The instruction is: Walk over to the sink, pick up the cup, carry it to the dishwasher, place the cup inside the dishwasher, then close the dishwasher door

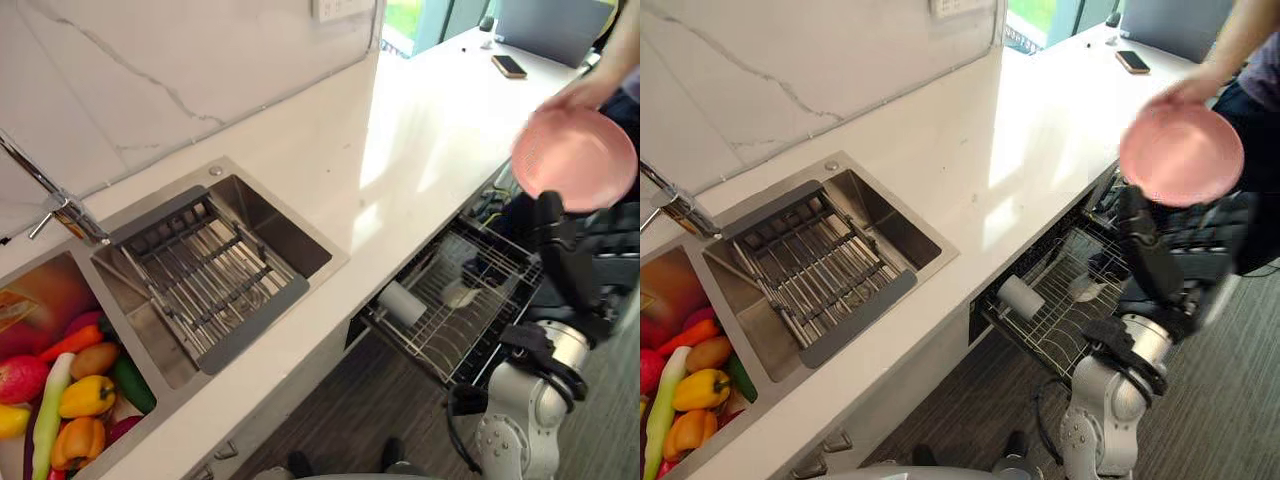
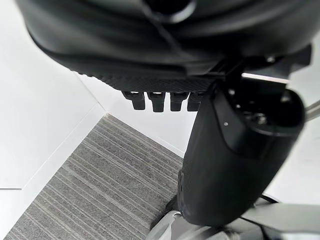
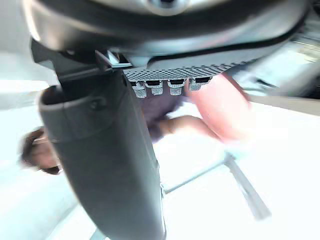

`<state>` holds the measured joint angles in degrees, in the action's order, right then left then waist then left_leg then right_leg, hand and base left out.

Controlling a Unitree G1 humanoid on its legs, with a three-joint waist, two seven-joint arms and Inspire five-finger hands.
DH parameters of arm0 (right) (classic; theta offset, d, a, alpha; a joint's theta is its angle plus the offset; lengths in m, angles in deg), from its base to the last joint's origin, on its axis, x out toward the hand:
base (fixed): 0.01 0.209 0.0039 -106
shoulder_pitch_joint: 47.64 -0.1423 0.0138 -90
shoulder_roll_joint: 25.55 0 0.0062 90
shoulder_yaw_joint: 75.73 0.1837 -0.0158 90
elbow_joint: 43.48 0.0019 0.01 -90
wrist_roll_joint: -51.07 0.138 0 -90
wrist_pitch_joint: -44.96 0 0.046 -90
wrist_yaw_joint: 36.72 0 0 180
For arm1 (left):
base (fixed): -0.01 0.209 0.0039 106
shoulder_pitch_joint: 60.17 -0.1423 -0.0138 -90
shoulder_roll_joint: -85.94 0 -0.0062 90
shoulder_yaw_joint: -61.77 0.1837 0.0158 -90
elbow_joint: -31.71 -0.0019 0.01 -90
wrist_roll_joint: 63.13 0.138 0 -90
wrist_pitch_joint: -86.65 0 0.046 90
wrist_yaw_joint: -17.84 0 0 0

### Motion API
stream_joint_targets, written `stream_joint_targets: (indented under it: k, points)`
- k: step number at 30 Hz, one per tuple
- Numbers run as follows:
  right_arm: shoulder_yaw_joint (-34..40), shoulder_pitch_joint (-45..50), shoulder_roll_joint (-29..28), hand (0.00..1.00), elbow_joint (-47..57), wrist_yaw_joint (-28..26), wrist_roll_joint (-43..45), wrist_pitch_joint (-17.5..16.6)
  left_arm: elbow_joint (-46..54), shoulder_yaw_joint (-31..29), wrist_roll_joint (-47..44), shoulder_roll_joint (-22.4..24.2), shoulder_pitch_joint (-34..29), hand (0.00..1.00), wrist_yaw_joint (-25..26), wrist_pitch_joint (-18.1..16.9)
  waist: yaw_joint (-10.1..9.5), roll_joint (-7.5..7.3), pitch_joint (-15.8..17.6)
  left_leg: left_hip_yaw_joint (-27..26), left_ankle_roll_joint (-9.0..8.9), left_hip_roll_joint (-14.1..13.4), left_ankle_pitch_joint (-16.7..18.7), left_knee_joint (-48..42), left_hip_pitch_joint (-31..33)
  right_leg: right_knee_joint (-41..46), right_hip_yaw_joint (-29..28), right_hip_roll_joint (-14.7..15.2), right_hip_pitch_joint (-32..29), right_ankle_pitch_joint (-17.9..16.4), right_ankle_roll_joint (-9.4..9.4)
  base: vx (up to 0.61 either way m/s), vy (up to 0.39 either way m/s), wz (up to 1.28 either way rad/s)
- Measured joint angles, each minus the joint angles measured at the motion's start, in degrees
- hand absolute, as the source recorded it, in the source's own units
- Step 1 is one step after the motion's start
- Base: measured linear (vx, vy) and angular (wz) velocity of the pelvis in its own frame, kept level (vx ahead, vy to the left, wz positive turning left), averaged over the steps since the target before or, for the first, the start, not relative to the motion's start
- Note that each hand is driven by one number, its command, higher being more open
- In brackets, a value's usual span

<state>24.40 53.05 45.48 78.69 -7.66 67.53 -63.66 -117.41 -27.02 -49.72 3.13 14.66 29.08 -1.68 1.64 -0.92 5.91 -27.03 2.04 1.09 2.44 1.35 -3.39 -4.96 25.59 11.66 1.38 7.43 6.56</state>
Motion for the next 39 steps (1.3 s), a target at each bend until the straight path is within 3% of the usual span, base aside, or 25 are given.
stream_joint_targets:
  k: [5,12,16,25,26,27,28,29,31,35,37,39]
  points:
    - [4.65,-1.51,0.31,1.00,1.22,1.10,-3.68,-0.10,-0.19,-1.57,1.30,0.38,-1.25,1.00,-0.41,-0.01,1.03,-0.26,-1.43,-0.21,-0.39,0.08,0.26,0.16,-0.64,0.00,-0.13,0.06,0.53,-0.01,0.02,-0.02,-0.002,-0.02]
    - [5.74,-3.56,3.39,1.00,1.13,-7.26,-3.60,1.85,-0.19,-5.94,1.74,1.49,-1.85,1.00,-1.69,-0.70,1.12,-0.33,-2.73,1.06,-0.45,0.11,0.07,0.39,-0.55,-0.01,1.24,0.10,1.03,-0.40,0.25,0.01,-0.011,0.09]
    - [5.40,-6.43,5.76,1.00,-0.36,-13.48,-3.50,4.89,-0.01,-10.06,0.52,2.41,-2.02,1.00,-1.76,-0.41,0.80,-0.74,-3.39,3.62,-0.07,0.35,-0.17,0.36,-0.48,-0.01,4.05,0.32,2.37,-0.65,0.43,0.04,-0.007,0.32]
    - [1.60,-10.99,8.30,1.00,-7.45,-18.15,-6.48,6.34,-0.08,-21.18,-6.30,4.07,-1.73,1.00,-3.04,2.88,-0.99,-2.87,-4.07,10.65,1.22,1.92,-0.57,0.28,-0.83,0.45,10.33,1.77,6.34,-0.62,0.53,0.02,0.019,0.42]
    - [1.34,-11.51,9.36,1.00,-8.26,-19.64,-7.08,6.70,-0.68,-21.94,-6.61,4.35,-1.28,1.00,-3.30,3.43,-1.65,-2.54,-4.22,11.78,1.53,1.72,-0.24,-0.07,-0.86,4.58,10.73,2.75,5.20,-1.68,1.30,0.00,0.070,0.51]
    - [0.66,-11.70,10.65,1.00,-9.25,-21.37,-7.16,6.85,-1.78,-22.20,-6.57,4.29,-0.47,1.00,-3.74,4.06,-2.09,-2.17,-4.20,13.01,1.58,1.40,0.14,-0.27,-0.78,12.37,10.58,4.69,2.77,-3.93,0.42,0.01,0.094,0.49]
    - [0.27,-11.77,11.18,1.00,-9.62,-22.20,-7.33,6.92,-2.01,-22.24,-6.58,4.23,-0.20,1.00,-3.91,4.37,-2.18,-2.14,-3.99,13.58,1.67,1.23,0.24,-0.34,-0.83,17.24,10.10,5.89,0.96,-5.05,-1.29,0.03,0.124,0.50]
    - [-0.95,-11.77,11.71,1.00,-10.24,-24.04,-8.20,6.91,-2.02,-22.18,-6.64,4.02,0.02,1.00,-4.20,5.02,-2.30,-2.38,-3.43,14.86,1.88,1.11,0.28,-0.59,-1.09,27.30,6.42,8.17,-3.10,-6.65,-4.31,0.05,0.090,0.56]
    - [-2.89,-11.54,11.73,1.00,-10.93,-26.95,-12.12,6.75,-1.94,-22.11,-7.22,2.30,0.14,1.00,-5.35,5.84,-0.93,-3.41,-2.90,18.81,1.96,1.09,0.56,-1.55,-1.29,33.47,-4.46,5.85,-6.58,-10.86,-2.84,0.07,0.031,0.94]
    - [-3.18,-11.08,13.93,1.00,-10.91,-31.75,-16.42,3.39,-1.81,-22.38,-9.96,0.88,0.41,1.00,-6.34,6.41,-1.00,-3.93,-3.04,23.94,2.08,1.79,0.55,-2.22,-1.32,20.28,-10.80,-0.25,-6.53,-11.70,-2.89,0.12,-0.036,0.86]
    - [-3.30,-10.15,15.32,1.00,-10.89,-33.79,-19.49,1.39,-2.00,-23.87,-10.25,0.23,0.24,1.00,-6.38,7.86,-0.95,-5.26,-3.00,26.00,0.38,3.04,2.01,-4.23,-1.30,14.02,-14.45,-1.75,-5.95,-5.35,-2.75,0.16,-0.084,0.51]
    - [-3.29,-10.02,17.37,1.00,-10.89,-34.24,-23.44,1.23,-1.94,-24.58,-10.26,0.15,0.14,1.00,-6.81,8.43,-1.16,-5.08,-2.80,26.89,-0.86,2.33,3.21,-5.88,-1.34,10.39,-15.16,-2.63,-2.93,-5.26,-2.52,0.14,-0.085,0.24]
